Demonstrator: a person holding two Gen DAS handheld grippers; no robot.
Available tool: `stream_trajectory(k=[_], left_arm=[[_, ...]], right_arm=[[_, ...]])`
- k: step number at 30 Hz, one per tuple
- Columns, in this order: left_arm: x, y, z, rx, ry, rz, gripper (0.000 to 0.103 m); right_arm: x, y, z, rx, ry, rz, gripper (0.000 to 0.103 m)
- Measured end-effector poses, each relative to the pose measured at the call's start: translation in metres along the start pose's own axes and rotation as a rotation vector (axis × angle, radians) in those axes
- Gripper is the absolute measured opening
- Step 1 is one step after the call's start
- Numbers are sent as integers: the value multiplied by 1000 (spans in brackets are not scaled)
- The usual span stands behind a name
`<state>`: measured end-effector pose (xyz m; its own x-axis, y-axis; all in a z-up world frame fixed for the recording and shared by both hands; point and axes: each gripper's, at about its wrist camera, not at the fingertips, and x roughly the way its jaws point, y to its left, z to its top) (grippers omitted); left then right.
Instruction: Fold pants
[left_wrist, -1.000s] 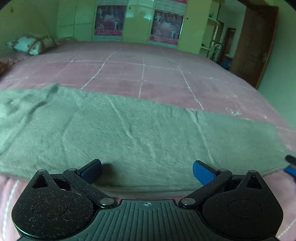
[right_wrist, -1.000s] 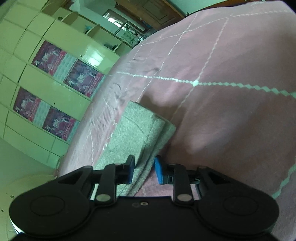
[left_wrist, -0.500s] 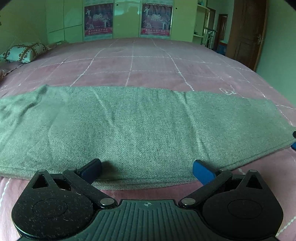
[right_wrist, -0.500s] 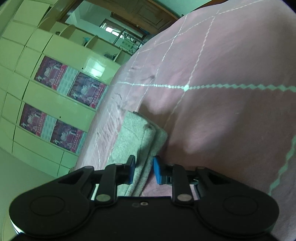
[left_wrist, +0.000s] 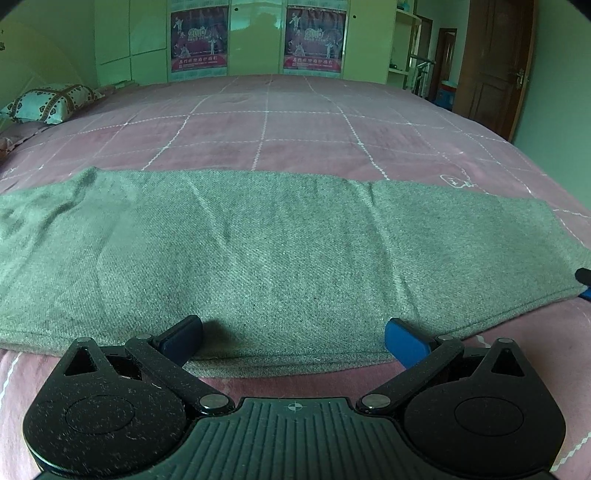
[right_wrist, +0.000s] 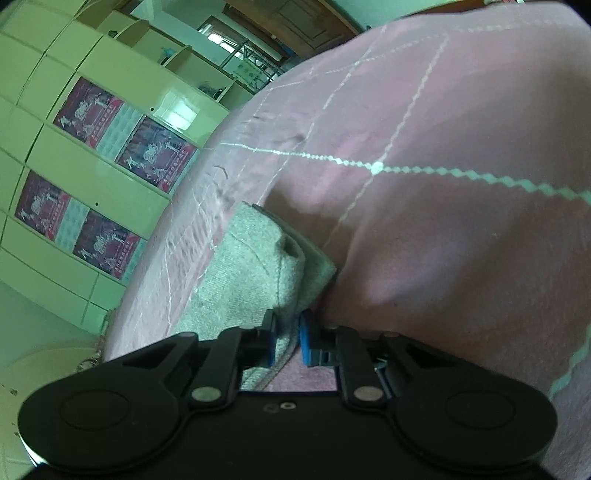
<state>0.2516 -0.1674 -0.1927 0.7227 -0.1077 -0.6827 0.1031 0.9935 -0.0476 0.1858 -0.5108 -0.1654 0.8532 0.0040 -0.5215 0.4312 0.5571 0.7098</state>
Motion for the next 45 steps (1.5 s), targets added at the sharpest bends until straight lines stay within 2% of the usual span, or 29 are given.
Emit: stream_trajectory(k=[7,10,11,13,16,18,23,27,28,30,31,32,33,35,38,40,43,45], left_arm=[[2,-2,4,12,27,12,103],[-3,9,12,5,46,-33,103],[-9,18,14,-9,39,-50,103],[-23,41,14,-8,-2,-35,103],[-42,101,11,-17,-54,36,103],[-56,156,8,-66,-86,95,103],[-89,283,-10,-232,-126,271,103],[-106,335,-39,-331,-107,332,103],[-110,342,-48,-341,-104,344,103],[-111,351,-62,-369,-90,354,103],[-111,356,-69,-394,-76,354,103],[-109,359,-73,-421,-63,350,103],[-109,365,-78,-455,-62,340,103],[-107,369,-80,-480,-71,336,103],[-98,364,-74,-456,-70,310,103],[-97,348,-60,-436,-114,263,103],[-93,314,-34,-352,-176,192,103],[-87,289,-16,-292,-215,154,103]], right_arm=[[-14,24,5,-87,-23,19,2],[-18,52,4,-153,-30,29,2],[-19,63,3,-172,-35,32,2],[-23,88,-2,-218,-40,59,2],[-28,127,-17,-310,-46,105,2],[-30,154,-33,-364,-43,140,2],[-22,225,-97,-487,10,245,2],[2,273,-174,-578,123,341,2],[12,281,-202,-603,176,356,2],[32,287,-258,-676,313,405,10],[45,288,-289,-756,431,386,17],[51,289,-309,-810,514,327,11],[43,285,-316,-810,485,330,9],[24,277,-307,-748,409,388,12],[10,274,-286,-772,325,376,12],[1,272,-264,-754,231,361,12],[-7,258,-234,-738,85,285,15],[-6,241,-214,-716,23,192,18]])
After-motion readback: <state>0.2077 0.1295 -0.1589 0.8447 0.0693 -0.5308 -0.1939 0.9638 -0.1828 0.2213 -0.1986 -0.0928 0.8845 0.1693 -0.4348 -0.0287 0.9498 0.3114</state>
